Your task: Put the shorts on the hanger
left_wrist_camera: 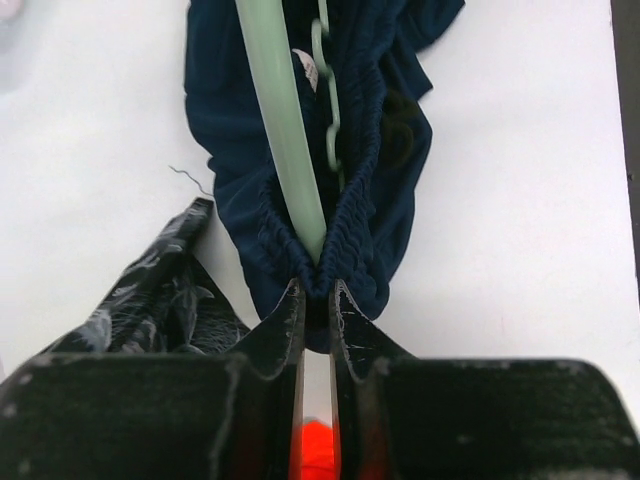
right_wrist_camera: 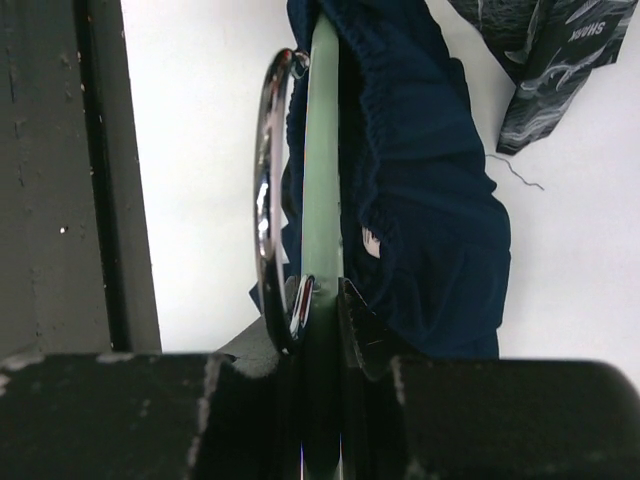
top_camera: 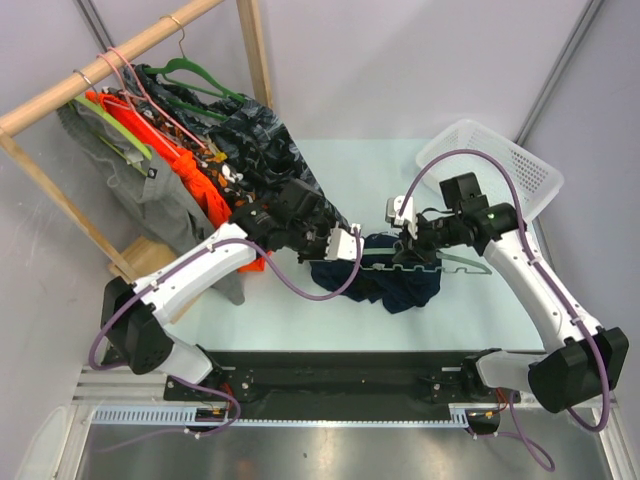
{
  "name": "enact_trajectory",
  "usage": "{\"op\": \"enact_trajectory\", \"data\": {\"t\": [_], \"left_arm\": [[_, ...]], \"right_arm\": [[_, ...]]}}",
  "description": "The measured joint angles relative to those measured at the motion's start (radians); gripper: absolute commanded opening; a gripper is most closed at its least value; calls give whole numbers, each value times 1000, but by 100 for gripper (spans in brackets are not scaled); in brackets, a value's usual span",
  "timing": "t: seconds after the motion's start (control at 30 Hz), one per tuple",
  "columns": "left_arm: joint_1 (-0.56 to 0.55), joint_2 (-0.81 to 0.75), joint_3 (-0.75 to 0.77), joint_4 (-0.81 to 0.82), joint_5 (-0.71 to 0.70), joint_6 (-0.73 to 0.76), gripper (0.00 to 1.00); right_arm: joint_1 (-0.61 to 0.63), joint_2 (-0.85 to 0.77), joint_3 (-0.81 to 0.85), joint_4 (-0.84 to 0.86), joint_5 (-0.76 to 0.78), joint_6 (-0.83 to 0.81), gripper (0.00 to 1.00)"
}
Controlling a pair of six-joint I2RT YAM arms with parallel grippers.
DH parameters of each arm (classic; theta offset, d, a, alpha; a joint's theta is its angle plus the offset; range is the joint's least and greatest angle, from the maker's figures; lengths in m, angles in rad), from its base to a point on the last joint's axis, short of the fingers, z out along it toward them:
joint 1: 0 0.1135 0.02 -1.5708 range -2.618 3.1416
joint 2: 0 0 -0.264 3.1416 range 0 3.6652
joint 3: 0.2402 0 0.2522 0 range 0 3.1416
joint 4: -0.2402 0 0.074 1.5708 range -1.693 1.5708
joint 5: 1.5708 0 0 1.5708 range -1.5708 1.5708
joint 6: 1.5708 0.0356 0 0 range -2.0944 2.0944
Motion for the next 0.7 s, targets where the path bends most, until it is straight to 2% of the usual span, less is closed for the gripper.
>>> {"op": "enact_trajectory", "data": {"t": [0.1, 0.2, 0.23, 0.37, 0.5, 0.57, 0.6, 0.63, 0.7], "left_arm": [[-4, 0, 16, 4, 0, -18, 12], [-4, 0, 17, 5, 2, -35, 32], [-4, 0, 17, 7, 7, -38, 43], [-11, 1, 16, 49, 48, -58, 54], [-18, 12, 16, 74, 65, -59, 54], [-18, 28, 16, 89, 66, -61, 49], [-18, 36, 16, 95, 66, -63, 44], [-18, 49, 16, 102, 66, -66, 29], [-18, 72, 16, 106, 69, -78, 15]], "right_arm": [[0, 0, -19, 40, -15, 23, 0], [-2, -5, -44, 73, -31, 44, 0], [-3, -8, -54, 81, -36, 51, 0], [-3, -28, -89, 139, -71, 77, 0], [-5, -48, -97, 172, -90, 96, 0], [-5, -55, -98, 185, -98, 102, 0], [-5, -56, -99, 188, -102, 103, 0], [-5, -58, -101, 192, -109, 104, 0], [-5, -60, -106, 193, -108, 103, 0]]}}
